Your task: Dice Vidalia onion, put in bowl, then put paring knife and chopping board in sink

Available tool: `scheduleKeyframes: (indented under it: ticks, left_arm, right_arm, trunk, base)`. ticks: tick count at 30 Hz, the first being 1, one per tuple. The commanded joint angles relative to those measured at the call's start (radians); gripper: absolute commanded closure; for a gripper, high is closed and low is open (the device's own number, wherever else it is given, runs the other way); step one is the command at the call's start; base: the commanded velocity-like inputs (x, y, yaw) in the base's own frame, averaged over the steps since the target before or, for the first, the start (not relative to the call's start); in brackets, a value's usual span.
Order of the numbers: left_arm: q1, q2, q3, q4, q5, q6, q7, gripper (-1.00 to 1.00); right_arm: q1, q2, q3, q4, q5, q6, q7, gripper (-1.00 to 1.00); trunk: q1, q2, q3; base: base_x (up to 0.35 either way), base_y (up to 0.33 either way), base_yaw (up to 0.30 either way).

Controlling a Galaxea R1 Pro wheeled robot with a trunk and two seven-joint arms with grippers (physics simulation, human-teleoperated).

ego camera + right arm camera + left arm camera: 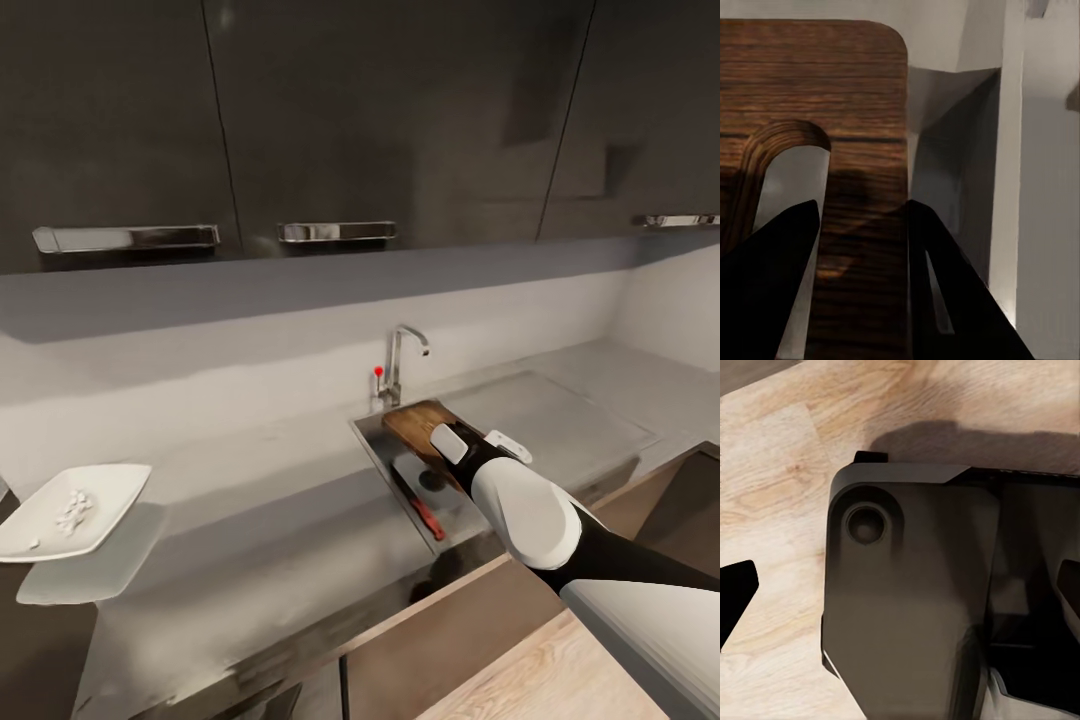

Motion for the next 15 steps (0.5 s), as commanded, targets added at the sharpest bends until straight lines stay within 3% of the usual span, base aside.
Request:
scheduleKeyframes:
  ticks: [1,6,15]
  left_arm:
    - [-0.002,0.0,0.0,0.004,0.008,-0.008,0.001,-1.0]
    - [-0.002,0.0,0.0,0.004,0.009,-0.008,0.001,-1.0]
    - [-0.002,0.0,0.0,0.004,0.009,-0.008,0.002,-1.0]
  right_arm:
    - [-0.001,0.001,-0.003,-0.001,0.006,0.004,-0.003,1.0]
    - [-0.001,0.001,-0.002,-0.001,0.006,0.004,-0.003,1.0]
    - [-0.001,0.001,-0.002,0.002,0.005,0.005,-0.001,1.0]
  trunk:
    - [0.001,-0.001,-0.001]
    - [0.001,-0.001,-0.003]
    - [0.001,-0.001,-0.013]
  base:
    - [0.218,0.0,0.0]
    - [0.137,0.0,0.0]
    - [0.012,0.0,0.0]
